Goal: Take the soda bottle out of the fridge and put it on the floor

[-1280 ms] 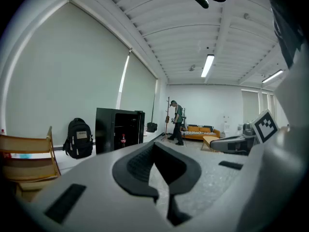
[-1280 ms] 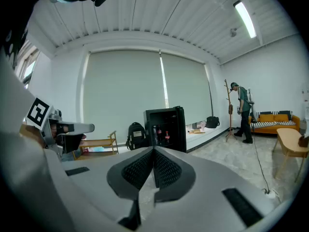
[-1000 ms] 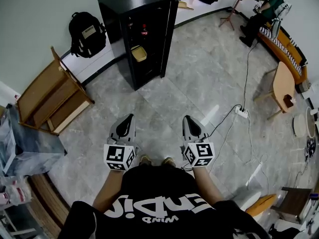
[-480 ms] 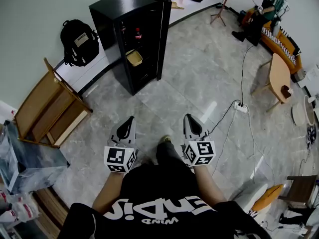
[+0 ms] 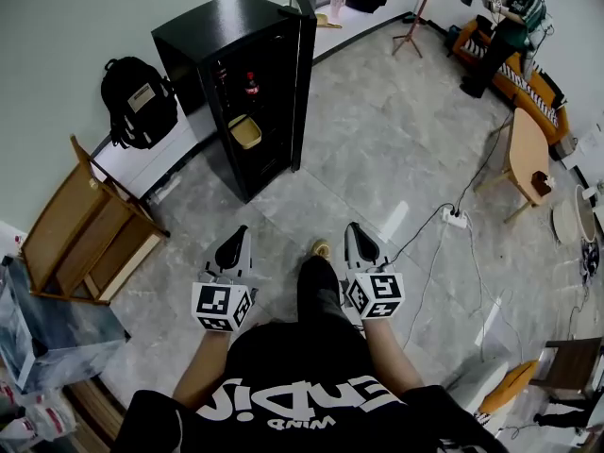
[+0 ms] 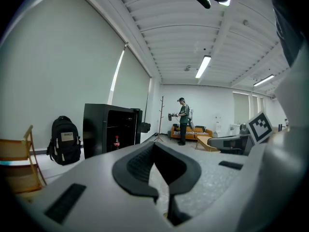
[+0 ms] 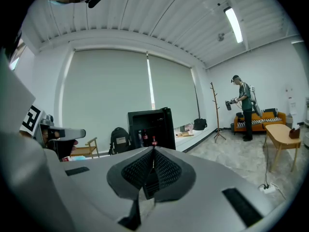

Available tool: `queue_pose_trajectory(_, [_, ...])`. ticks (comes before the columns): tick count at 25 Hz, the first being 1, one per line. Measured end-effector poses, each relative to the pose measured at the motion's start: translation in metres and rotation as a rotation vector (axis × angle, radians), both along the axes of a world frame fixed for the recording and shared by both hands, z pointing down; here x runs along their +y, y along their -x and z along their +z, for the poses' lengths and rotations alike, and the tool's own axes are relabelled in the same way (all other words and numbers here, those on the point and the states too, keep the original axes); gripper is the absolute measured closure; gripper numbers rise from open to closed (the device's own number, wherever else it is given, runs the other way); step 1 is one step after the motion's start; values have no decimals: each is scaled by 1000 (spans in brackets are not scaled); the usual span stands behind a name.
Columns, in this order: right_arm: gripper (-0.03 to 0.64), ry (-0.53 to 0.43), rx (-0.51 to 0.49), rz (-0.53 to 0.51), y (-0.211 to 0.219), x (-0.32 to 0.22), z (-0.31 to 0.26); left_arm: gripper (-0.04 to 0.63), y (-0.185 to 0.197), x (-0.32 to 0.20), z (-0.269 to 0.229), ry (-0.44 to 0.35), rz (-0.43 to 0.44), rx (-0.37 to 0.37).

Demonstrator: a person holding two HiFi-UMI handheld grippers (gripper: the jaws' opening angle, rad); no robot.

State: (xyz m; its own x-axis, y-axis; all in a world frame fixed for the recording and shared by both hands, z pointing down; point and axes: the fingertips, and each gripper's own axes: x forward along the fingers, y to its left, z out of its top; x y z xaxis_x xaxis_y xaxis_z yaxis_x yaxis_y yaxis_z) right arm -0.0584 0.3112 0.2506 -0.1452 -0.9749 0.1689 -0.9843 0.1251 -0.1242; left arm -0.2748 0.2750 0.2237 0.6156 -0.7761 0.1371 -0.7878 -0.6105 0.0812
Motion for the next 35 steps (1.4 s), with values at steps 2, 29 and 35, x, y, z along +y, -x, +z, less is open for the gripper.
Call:
queue_pose_trajectory(2, [594, -4, -3, -3, -12, -18, 0, 589, -12, -19, 2, 2, 3, 5])
queue_pose_trajectory(29, [594, -6, 27, -263, -121, -361, -23, 589, -128, -329, -24, 8, -213, 57])
queue_pose_trajectory(35, [594, -2, 15, -257, -113, -395, -23, 589, -132, -363, -26, 3, -178, 60])
